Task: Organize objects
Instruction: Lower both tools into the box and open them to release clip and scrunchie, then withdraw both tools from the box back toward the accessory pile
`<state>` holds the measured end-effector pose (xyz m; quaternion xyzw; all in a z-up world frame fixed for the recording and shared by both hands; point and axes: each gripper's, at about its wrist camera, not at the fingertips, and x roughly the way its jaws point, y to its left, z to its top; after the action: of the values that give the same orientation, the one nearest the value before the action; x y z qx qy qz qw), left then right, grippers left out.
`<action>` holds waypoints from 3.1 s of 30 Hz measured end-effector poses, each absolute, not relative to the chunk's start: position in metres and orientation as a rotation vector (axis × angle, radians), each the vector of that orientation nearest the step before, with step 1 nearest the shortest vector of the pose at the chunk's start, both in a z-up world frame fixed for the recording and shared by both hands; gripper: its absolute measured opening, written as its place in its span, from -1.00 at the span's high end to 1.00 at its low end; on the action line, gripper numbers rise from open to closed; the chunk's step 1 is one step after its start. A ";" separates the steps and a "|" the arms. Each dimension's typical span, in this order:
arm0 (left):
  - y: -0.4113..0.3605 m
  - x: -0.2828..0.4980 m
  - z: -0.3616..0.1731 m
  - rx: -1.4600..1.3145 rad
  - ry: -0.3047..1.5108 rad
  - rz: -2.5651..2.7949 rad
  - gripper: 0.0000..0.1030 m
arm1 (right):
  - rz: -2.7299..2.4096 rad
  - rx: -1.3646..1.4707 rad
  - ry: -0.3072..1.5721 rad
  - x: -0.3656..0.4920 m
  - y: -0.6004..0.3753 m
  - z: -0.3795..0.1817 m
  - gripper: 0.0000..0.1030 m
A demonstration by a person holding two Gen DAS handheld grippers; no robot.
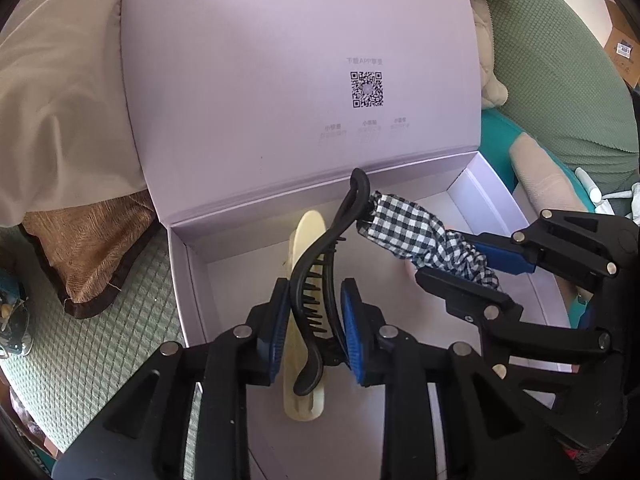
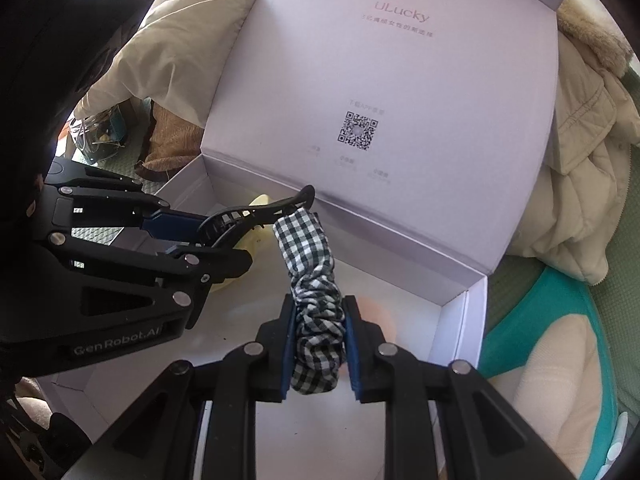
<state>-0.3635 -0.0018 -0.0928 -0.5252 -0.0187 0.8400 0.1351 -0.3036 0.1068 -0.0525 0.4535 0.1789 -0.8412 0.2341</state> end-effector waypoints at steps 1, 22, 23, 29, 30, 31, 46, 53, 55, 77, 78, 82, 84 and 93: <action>-0.002 -0.364 -0.094 -1.530 -0.066 2.428 0.51 | -2.310 1.249 0.494 -0.304 0.107 -0.053 0.59; 0.002 -0.344 -0.065 -1.507 -0.057 2.452 0.37 | -2.343 1.229 0.560 -0.283 0.108 -0.029 0.26; 0.006 -0.344 -0.062 -1.500 -0.061 2.449 0.37 | -2.346 1.224 0.557 -0.282 0.109 -0.027 0.26; -0.009 -0.330 -0.030 -1.457 -0.051 2.477 0.36 | -2.379 1.187 0.559 -0.269 0.108 -0.007 0.26; -0.010 -0.328 -0.025 -1.449 -0.049 2.484 0.36 | -2.385 1.180 0.560 -0.267 0.109 -0.003 0.26; -0.011 -0.326 -0.020 -1.439 -0.048 2.492 0.36 | -2.391 1.173 0.562 -0.264 0.116 0.005 0.26; -0.029 -0.278 0.057 -1.304 -0.008 2.616 0.03 | -2.495 1.055 0.514 -0.228 0.128 0.058 0.07; -0.028 -0.247 0.093 -1.215 0.025 2.683 -0.21 | -2.550 1.012 0.494 -0.204 0.140 0.084 -0.06; -0.027 -0.239 0.102 -1.204 0.042 2.696 -0.26 | -2.567 0.995 0.484 -0.195 0.143 0.090 -0.09; -0.019 -0.133 0.133 -1.159 0.077 2.744 -0.56 | -2.628 0.904 0.423 -0.097 0.165 0.122 -0.23; -0.020 -0.128 0.132 -1.156 0.070 2.740 -0.56 | -2.626 0.905 0.418 -0.093 0.165 0.121 -0.23; -0.019 -0.108 0.125 -1.158 0.050 2.723 -0.56 | -2.619 0.916 0.408 -0.077 0.166 0.116 -0.23; -0.019 -0.100 0.121 -1.167 0.054 2.719 -0.56 | -2.613 0.925 0.401 -0.070 0.166 0.113 -0.23; -0.011 -0.067 0.100 -1.213 0.056 2.670 -0.56 | -2.601 0.962 0.373 -0.042 0.171 0.097 -0.23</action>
<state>-0.0675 -0.0108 0.0998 -0.4114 0.0189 0.9053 0.1040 -0.0422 0.1712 0.0970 0.3386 0.1313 -0.9159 0.1712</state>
